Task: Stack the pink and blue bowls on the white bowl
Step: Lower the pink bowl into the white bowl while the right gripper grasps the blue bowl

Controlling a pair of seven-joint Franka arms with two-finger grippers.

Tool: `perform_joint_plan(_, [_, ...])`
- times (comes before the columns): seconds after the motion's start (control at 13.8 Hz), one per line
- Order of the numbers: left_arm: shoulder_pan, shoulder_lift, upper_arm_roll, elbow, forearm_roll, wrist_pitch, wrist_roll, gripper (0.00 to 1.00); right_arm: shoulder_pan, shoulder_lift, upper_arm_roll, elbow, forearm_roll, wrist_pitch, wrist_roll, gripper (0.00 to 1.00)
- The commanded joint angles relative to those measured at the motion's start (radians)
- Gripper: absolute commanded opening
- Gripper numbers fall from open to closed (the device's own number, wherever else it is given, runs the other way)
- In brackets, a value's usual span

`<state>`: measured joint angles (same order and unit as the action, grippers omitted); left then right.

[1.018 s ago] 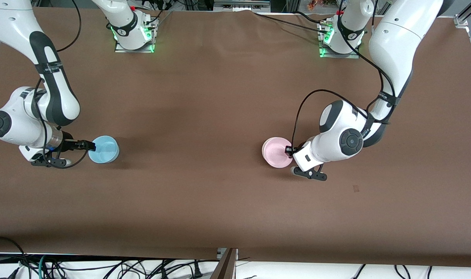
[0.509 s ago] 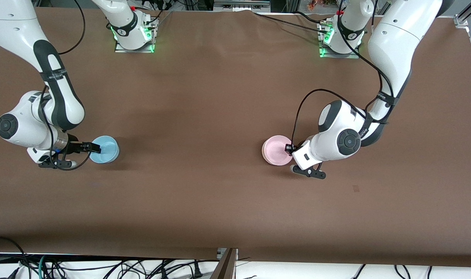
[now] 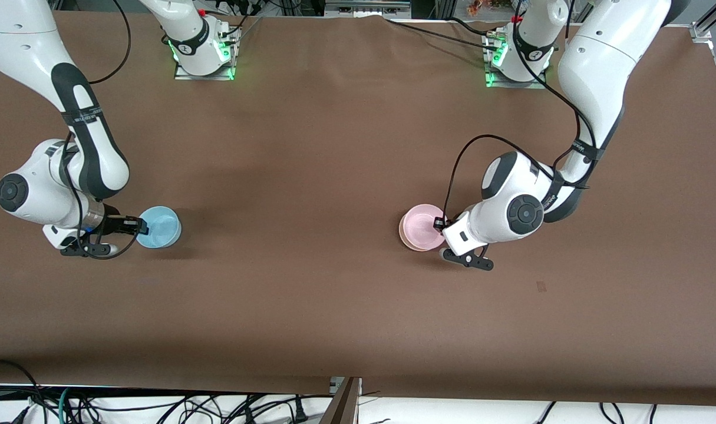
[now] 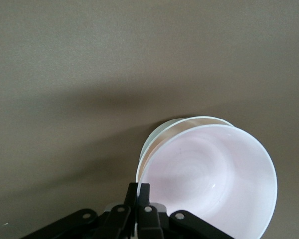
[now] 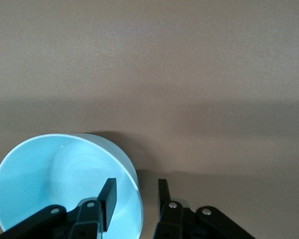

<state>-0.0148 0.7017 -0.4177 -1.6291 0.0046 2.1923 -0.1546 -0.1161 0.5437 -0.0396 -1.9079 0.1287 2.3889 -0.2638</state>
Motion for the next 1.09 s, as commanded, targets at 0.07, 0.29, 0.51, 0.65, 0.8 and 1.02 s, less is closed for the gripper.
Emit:
perform_joint_plan(0.07, [-0.033, -0.016, 0.004, -0.017, 0.020, 0.023, -0.054, 0.00, -0.007, -0.014, 0.001, -0.010, 0.028, -0.002, -0.040, 0.04])
perform_joint_plan(0.29, [-0.034, -0.014, 0.005, -0.017, 0.025, 0.024, -0.054, 0.00, -0.007, -0.018, 0.001, -0.002, 0.028, -0.034, -0.040, 0.00])
perform_joint_plan(0.51, [-0.034, -0.013, 0.007, -0.017, 0.026, 0.024, -0.053, 0.00, -0.007, -0.051, 0.003, 0.036, 0.028, -0.109, -0.040, 0.00])
perform_joint_plan(0.65, [-0.036, -0.010, 0.008, -0.017, 0.026, 0.027, -0.053, 0.00, -0.007, -0.054, 0.009, 0.090, 0.029, -0.190, -0.040, 0.00])
perform_joint_plan(0.8, [-0.039, -0.010, 0.008, -0.017, 0.028, 0.027, -0.053, 0.00, -0.007, -0.067, 0.014, 0.098, 0.029, -0.203, -0.040, 0.00])
perform_joint_plan(1.02, [-0.040, -0.008, 0.010, -0.017, 0.061, 0.029, -0.053, 0.00, -0.005, -0.080, 0.041, 0.122, 0.029, -0.250, -0.035, 0.00])
